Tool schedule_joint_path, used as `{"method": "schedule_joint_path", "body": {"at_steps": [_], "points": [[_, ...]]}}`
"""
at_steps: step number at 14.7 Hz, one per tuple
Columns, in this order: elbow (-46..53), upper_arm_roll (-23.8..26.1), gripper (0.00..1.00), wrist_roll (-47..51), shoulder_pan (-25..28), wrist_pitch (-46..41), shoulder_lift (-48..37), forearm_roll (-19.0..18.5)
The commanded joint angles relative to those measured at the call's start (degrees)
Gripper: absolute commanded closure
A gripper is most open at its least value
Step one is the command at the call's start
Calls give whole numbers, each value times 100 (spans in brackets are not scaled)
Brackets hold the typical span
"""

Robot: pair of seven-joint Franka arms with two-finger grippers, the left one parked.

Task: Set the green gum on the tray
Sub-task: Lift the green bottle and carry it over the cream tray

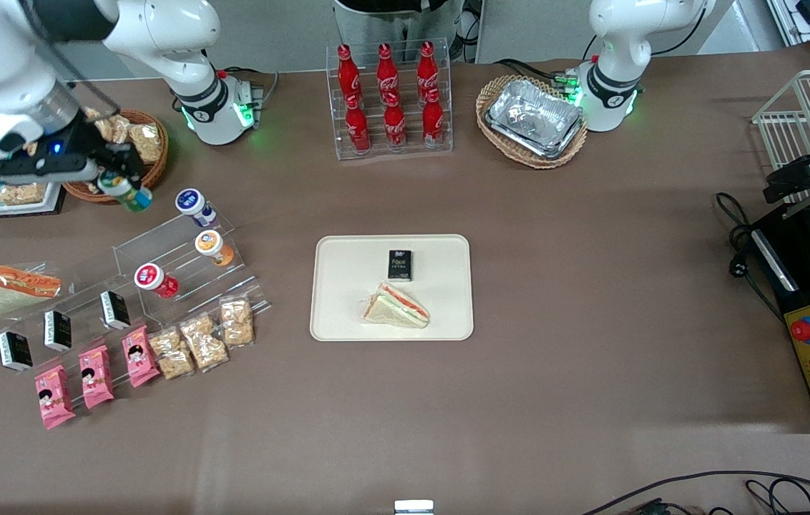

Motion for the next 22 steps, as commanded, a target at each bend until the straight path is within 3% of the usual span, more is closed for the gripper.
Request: {"method": "schedule_joint_path", "body": {"at_steps": [1, 6, 10, 13, 18, 22], "points": [[327, 909, 98, 1225, 67, -250, 167, 542], [249, 2202, 99, 2939, 58, 820, 1087, 711], [56, 2661, 100, 3776, 67, 2199, 2212, 519], [55, 2679, 100, 4320, 85, 3053, 3082, -69], [125, 2670, 100, 5499, 190, 3986, 4384, -1791], [117, 2670, 100, 5553, 208, 4373, 4684, -1873]]}}
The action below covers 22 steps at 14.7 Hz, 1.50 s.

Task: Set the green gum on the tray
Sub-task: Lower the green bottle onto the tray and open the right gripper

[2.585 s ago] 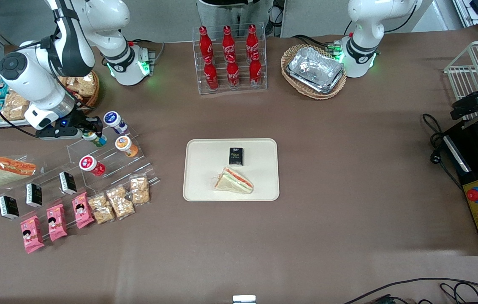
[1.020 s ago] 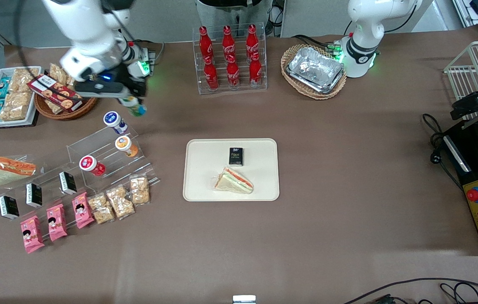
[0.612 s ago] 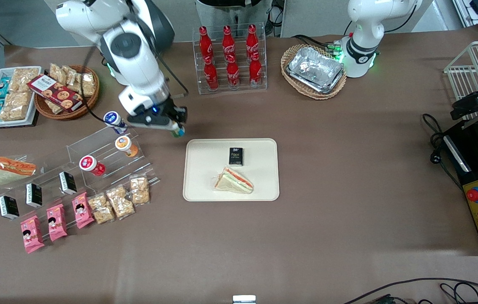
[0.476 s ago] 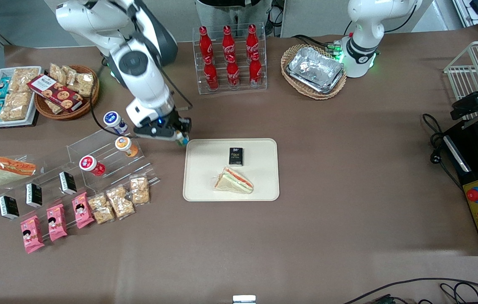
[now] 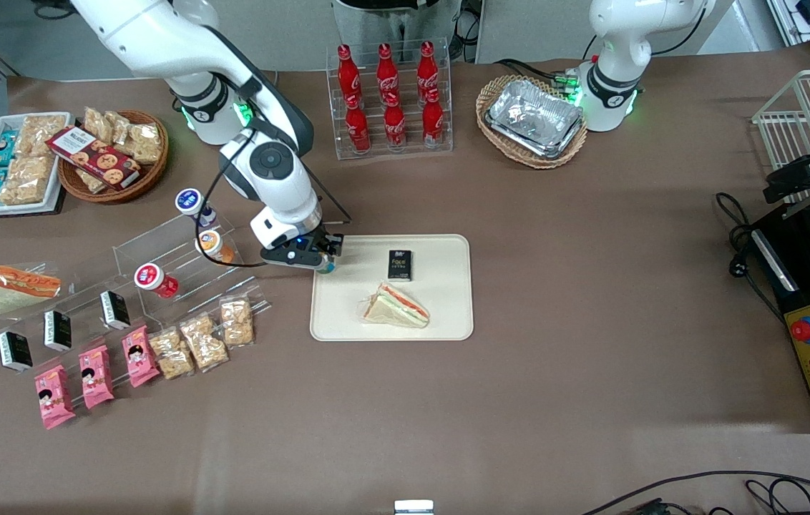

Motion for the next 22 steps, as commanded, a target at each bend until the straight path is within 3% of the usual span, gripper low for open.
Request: {"method": "schedule_joint_path", "body": {"at_steps": [1, 3, 4, 5, 6, 9, 11, 13, 18, 20, 22], "points": [[181, 12, 100, 156, 58, 219, 278, -186], [190, 3, 100, 156, 58, 272, 366, -194], [190, 3, 86, 147, 58, 273, 376, -194], [190, 3, 40, 86, 50, 273, 402, -203], [190, 3, 27, 94, 49, 316, 454, -203], [234, 3, 26, 147, 58, 334, 534, -203], [234, 3, 16, 147, 50, 334, 525, -194], [243, -6, 0, 147, 15, 334, 499, -194], [286, 12, 0, 33, -47, -577, -711, -107], [357, -67, 0, -762, -152, -991, -1283, -63], [724, -102, 0, -1720, -485, -1648, -1644, 592]]}}
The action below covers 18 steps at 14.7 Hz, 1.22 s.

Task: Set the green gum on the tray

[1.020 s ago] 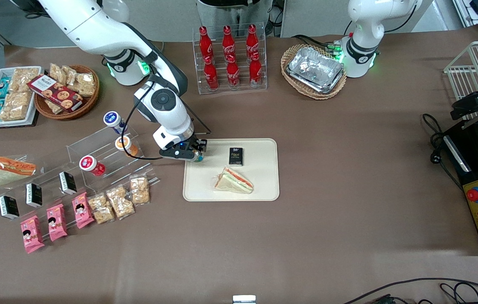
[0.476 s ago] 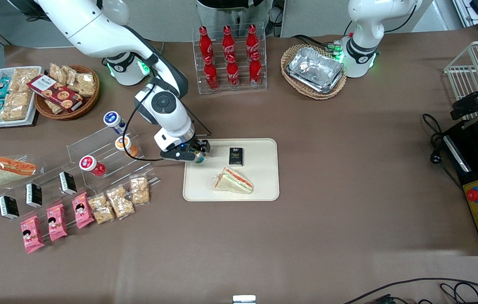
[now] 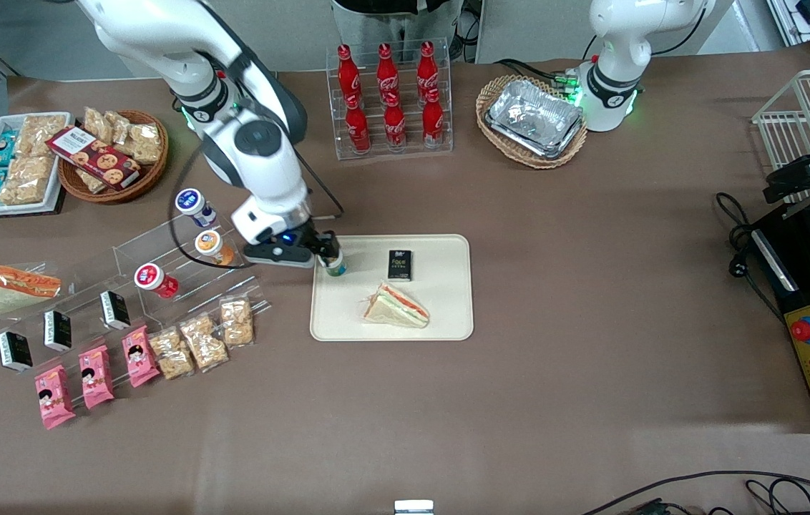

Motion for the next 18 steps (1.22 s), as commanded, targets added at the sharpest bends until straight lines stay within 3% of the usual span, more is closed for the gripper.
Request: {"method": "schedule_joint_path", "body": {"at_steps": [1, 3, 6, 9, 14, 18], "points": [[586, -76, 0, -1771, -568, -1333, -802, 1078], [1157, -216, 0, -2992, -1042, -2379, -1022, 1679], [2071, -654, 0, -3920, -1413, -3671, -1111, 1760], [2513, -1147, 0, -4394, -1431, -4448, -1137, 1760], [2514, -1665, 0, -5389, -1449, -4379, -1243, 1786], [2514, -2578, 0, -6398, -1343, -4309, -1243, 2206]]}}
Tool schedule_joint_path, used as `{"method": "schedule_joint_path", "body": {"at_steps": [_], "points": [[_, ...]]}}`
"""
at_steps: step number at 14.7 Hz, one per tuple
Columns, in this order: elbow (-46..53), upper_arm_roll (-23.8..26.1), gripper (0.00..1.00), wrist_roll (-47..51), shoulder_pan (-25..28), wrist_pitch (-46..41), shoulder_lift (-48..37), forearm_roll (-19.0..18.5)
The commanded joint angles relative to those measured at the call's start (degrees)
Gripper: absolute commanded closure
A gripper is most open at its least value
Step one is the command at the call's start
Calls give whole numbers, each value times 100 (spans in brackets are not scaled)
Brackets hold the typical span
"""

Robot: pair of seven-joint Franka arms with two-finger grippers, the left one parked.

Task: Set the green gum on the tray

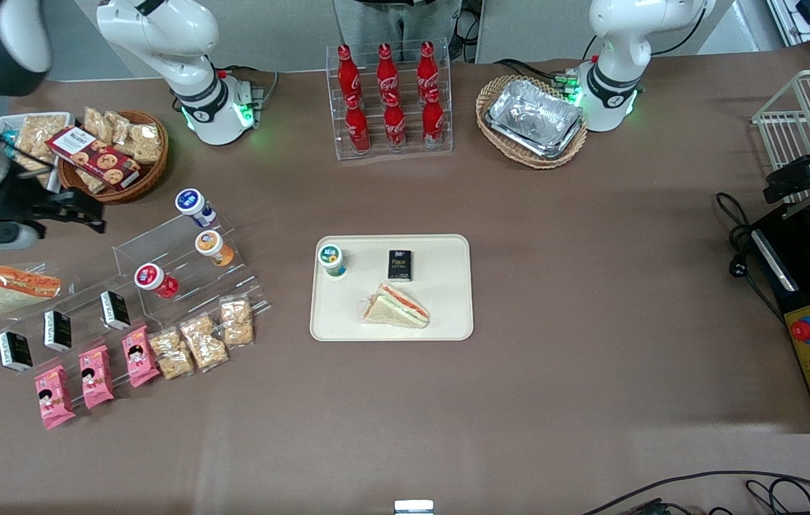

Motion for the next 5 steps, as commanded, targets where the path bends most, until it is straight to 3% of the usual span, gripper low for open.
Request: {"method": "schedule_joint_path", "body": {"at_steps": [1, 5], "points": [[136, -848, 0, -737, 101, 14, 19, 552], [330, -1596, 0, -729, 776, -56, 19, 492]]}}
